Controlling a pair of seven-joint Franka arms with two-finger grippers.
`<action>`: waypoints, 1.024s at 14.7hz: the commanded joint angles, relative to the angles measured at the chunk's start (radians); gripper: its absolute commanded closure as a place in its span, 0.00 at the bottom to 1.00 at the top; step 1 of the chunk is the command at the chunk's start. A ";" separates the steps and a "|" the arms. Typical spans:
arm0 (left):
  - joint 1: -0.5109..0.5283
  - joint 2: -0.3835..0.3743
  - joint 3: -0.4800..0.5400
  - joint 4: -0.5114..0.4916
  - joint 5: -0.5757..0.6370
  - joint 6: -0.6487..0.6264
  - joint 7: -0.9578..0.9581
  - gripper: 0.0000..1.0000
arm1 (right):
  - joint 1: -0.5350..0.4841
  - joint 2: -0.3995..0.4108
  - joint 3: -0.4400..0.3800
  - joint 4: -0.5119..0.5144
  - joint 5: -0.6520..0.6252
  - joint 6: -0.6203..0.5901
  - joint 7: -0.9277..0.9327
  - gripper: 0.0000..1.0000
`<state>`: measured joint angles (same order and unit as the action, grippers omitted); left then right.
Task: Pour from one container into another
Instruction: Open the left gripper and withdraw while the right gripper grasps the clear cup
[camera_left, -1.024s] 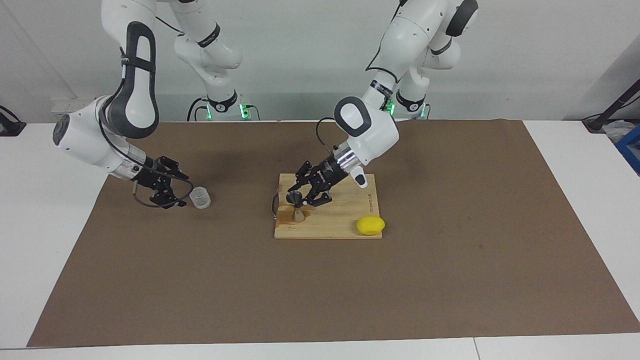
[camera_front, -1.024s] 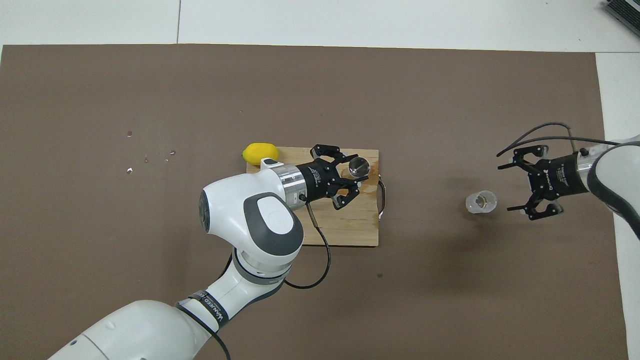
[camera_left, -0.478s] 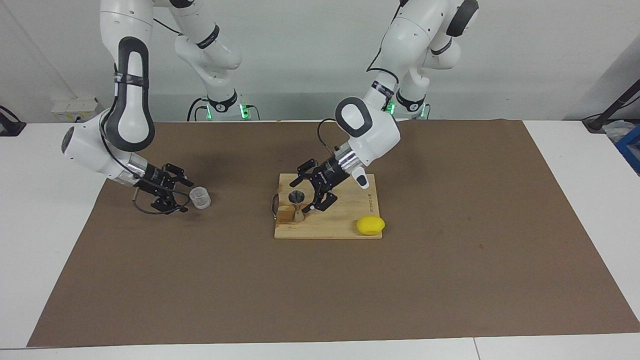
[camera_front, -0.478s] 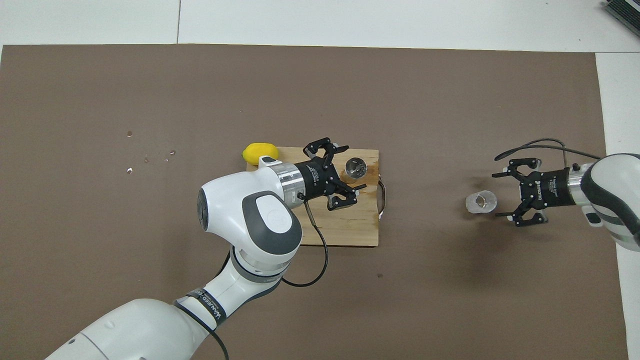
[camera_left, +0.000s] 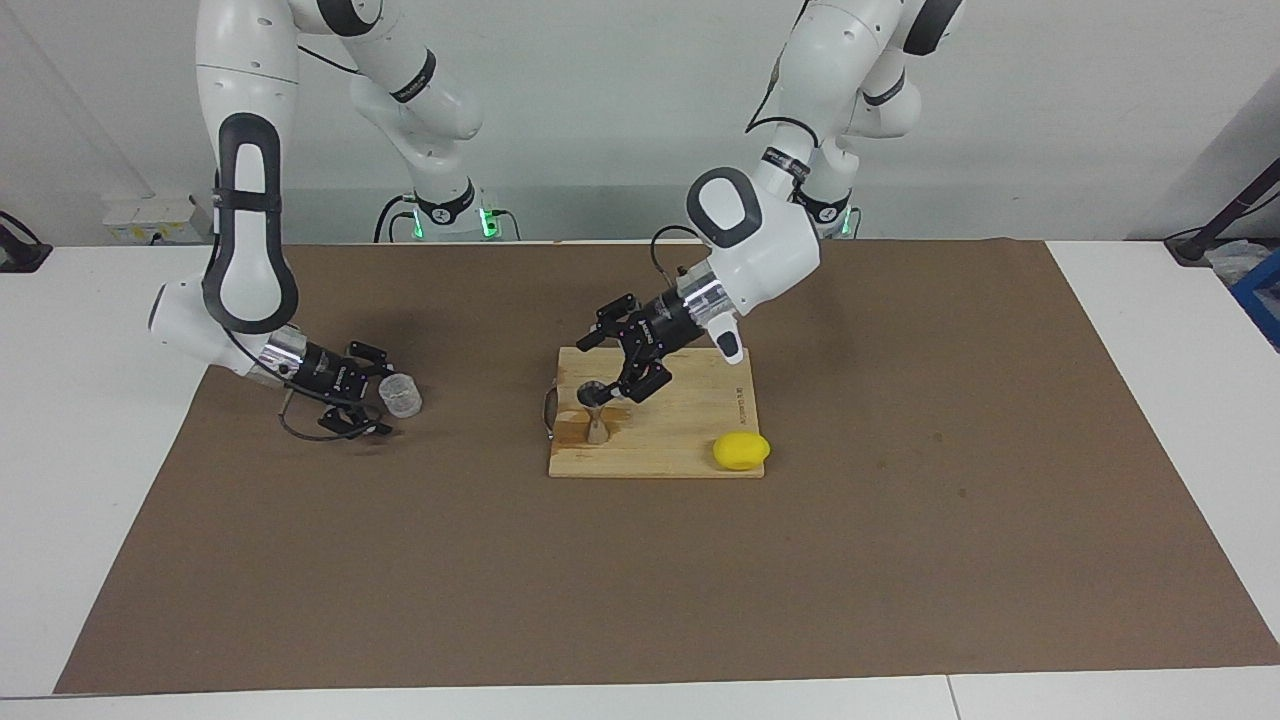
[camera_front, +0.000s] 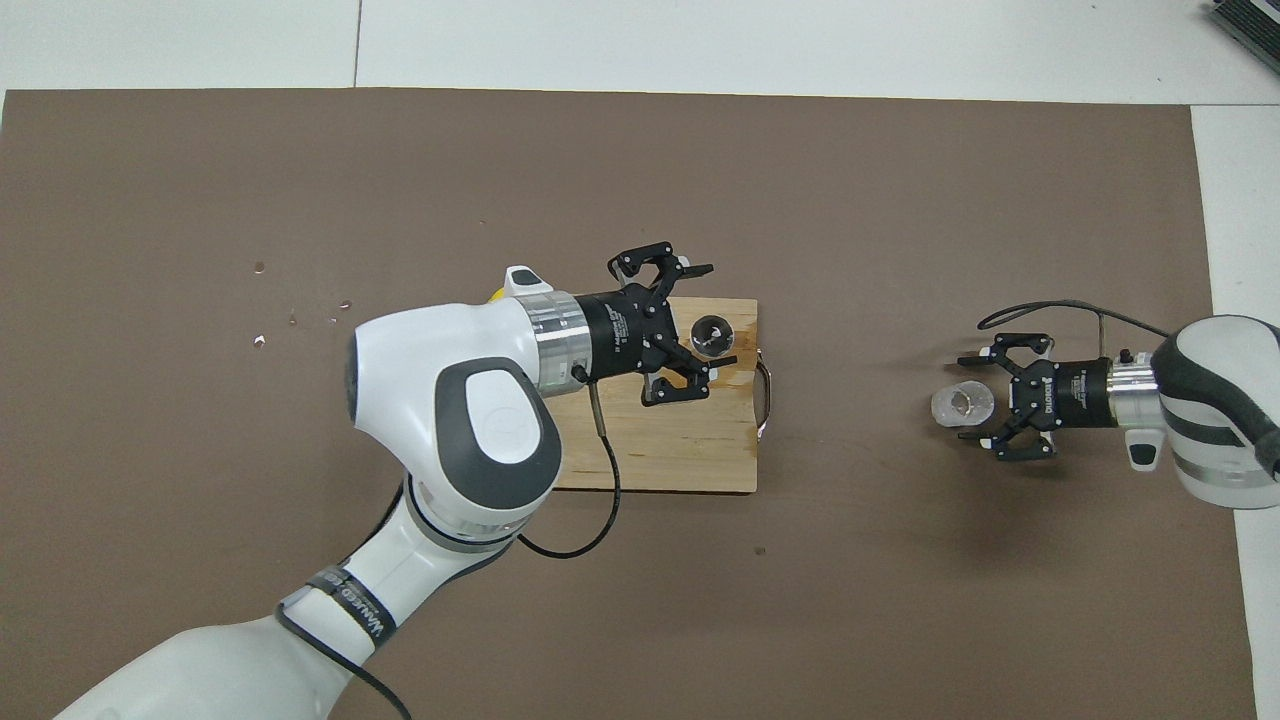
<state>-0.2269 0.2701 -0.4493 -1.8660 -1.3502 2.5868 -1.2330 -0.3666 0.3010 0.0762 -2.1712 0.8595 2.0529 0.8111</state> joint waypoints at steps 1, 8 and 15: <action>0.105 -0.095 0.004 -0.061 0.147 -0.141 -0.014 0.00 | -0.005 -0.025 0.011 -0.042 0.065 0.004 -0.045 0.00; 0.288 -0.152 0.012 -0.027 0.640 -0.172 -0.016 0.00 | -0.017 -0.026 0.011 -0.048 0.081 -0.008 -0.062 0.21; 0.426 -0.206 0.018 -0.027 0.935 -0.200 0.001 0.00 | -0.022 -0.039 0.010 -0.033 0.096 -0.036 -0.040 1.00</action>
<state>0.1909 0.0943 -0.4265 -1.8775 -0.5019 2.4178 -1.2333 -0.3741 0.2933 0.0798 -2.1949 0.9248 2.0354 0.7831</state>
